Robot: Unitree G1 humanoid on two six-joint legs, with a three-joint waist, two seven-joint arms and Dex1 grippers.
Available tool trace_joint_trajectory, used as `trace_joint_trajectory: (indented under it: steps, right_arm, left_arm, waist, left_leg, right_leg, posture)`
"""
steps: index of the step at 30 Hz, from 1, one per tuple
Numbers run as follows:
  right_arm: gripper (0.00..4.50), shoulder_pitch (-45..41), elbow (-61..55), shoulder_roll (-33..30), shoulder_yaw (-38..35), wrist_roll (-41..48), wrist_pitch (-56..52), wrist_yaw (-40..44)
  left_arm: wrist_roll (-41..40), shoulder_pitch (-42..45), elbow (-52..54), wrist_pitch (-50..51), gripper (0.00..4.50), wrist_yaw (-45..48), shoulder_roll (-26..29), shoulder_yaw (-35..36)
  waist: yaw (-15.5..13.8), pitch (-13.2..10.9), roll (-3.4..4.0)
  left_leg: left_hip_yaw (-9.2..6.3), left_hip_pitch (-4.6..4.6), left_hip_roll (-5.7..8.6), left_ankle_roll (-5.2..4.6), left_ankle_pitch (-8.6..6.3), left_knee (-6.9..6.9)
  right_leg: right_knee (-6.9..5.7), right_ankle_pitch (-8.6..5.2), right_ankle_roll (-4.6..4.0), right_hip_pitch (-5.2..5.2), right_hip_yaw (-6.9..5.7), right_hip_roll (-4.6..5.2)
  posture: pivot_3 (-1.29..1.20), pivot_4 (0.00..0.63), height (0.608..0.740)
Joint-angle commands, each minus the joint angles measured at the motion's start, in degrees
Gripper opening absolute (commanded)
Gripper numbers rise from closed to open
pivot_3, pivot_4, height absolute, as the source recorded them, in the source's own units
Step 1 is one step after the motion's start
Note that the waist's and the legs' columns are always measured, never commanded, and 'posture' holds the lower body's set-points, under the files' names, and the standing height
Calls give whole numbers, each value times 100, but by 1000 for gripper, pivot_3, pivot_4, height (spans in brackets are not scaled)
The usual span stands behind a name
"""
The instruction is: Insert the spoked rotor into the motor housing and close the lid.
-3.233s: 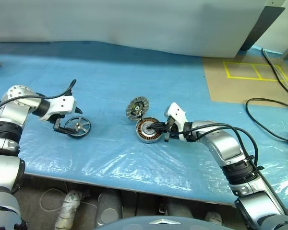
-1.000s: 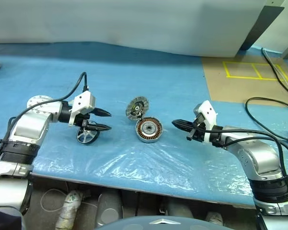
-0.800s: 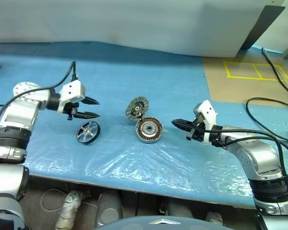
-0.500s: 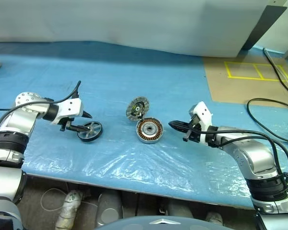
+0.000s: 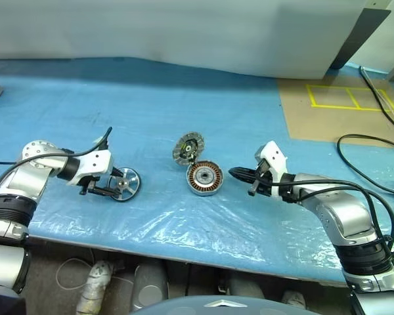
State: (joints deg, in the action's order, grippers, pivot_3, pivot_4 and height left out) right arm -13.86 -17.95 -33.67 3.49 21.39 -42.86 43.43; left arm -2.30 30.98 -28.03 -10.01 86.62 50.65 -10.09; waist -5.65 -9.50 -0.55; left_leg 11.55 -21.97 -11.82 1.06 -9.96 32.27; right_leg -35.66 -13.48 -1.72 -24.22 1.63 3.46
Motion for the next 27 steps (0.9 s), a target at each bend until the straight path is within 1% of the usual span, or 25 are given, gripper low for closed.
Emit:
trace_joint_trajectory:
  steps: [1, 5, 8, 11, 12, 19, 23, 27]
  right_arm:
    - [0, -24, -80, -55, -20, -21, 117, -19]
    - [0, -22, -73, -43, -23, -44, 121, -46]
    - [0, -16, -34, -32, -10, -87, 144, -78]
    - [0, -17, -23, -27, -16, -96, 152, -99]
    - [0, -22, -14, -28, -18, -99, 154, -104]
    - [0, -56, 39, -16, -2, -126, 172, -121]
    - [0, -83, 72, -13, 14, -147, 183, -119]
    - [0, -123, 112, 9, 35, -167, 195, -118]
  left_arm:
    - [138, -165, 28, -36, 2613, -58, -25, -130]
    - [245, -181, -46, -162, 2613, -156, -28, -188]
    - [252, -224, -42, -128, 2113, -140, -39, -225]
    - [323, -239, -41, -137, 1185, -206, -32, -248]
    - [345, -241, -41, -137, 967, -222, -28, -255]
    - [340, -274, -2, -76, 946, -255, -31, -245]
    - [77, -398, 255, 107, 946, -51, -62, -188]
    - [132, -323, 285, 156, 946, -387, -193, -70]
  waist:
    - [0, 3, 5]
    - [0, 8, 14]
    - [1, 14, 24]
    - [3, 25, 41]
    - [3, 30, 50]
    - [6, 39, 66]
    - [9, 40, 68]
    - [8, 40, 68]
  left_leg:
    - [0, 2, 0, 0, 0, 0]
    - [0, 7, 0, 0, 0, 0]
    - [-1, 14, 0, 0, 0, -1]
    - [-1, 24, 1, -1, 0, -1]
    - [-1, 24, 2, -1, 0, -2]
    - [0, 28, 3, -1, 0, -4]
    - [0, 27, 4, -1, 0, -5]
    - [2, 26, 5, -1, 0, -8]
  right_leg:
    - [0, 0, 0, 2, 0, 0]
    - [-1, 0, 0, 4, 1, 0]
    - [-1, -1, 0, 9, 3, 0]
    - [0, -1, 2, 17, 8, 3]
    - [1, -2, 2, 18, 9, 5]
    - [0, -4, 5, 18, 9, 8]
    - [1, -5, 7, 18, 10, 9]
    - [5, -7, 9, 18, 11, 9]
  posture:
    - [0, 150, 740]
    - [0, 150, 740]
    - [0, 150, 740]
    - [0, 150, 740]
    - [0, 150, 740]
    - [0, 150, 740]
    - [0, 150, 740]
    - [0, 150, 740]
